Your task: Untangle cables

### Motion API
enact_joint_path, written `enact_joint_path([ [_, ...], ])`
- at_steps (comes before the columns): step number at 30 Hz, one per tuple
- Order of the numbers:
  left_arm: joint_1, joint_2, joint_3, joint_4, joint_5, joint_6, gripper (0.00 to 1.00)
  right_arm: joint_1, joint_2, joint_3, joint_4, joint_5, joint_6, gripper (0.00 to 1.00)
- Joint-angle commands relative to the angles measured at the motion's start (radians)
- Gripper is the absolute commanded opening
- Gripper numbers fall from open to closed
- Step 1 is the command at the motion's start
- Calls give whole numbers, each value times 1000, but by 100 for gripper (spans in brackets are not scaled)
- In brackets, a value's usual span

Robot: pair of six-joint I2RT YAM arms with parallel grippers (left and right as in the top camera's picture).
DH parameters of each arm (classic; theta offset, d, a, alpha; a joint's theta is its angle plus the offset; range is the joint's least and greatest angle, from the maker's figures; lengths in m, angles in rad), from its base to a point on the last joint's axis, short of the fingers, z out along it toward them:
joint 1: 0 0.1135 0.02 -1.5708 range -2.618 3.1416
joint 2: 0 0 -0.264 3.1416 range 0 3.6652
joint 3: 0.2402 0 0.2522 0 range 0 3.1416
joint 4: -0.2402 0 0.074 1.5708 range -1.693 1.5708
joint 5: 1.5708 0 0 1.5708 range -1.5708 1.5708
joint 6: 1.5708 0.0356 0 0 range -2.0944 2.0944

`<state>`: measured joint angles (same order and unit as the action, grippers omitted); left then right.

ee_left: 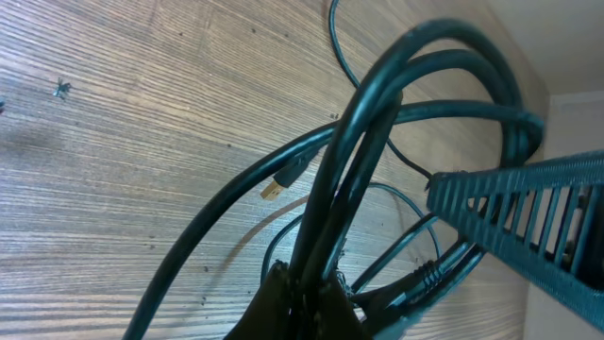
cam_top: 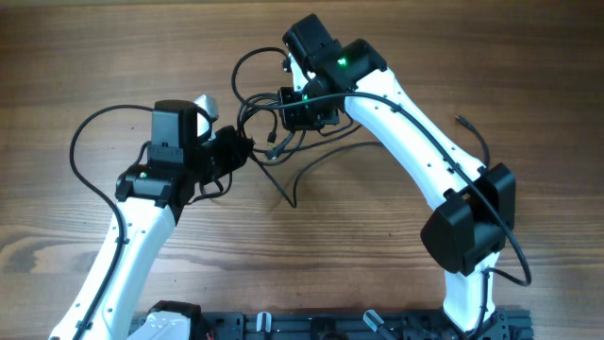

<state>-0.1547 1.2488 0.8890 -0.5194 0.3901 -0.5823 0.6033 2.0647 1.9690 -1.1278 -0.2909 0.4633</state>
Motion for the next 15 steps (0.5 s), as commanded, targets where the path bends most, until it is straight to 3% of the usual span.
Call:
enact_joint_path([
  [1, 2, -19, 1, -5, 17, -2, 4, -4, 10, 4, 15, 9, -3, 4],
  [9, 2, -18, 1, -20, -2, -2, 4, -168, -235, 10, 36, -216, -67, 4],
  [15, 2, -18, 1, -48, 6, 2, 4, -289, -271, 7, 23, -234, -80, 5],
])
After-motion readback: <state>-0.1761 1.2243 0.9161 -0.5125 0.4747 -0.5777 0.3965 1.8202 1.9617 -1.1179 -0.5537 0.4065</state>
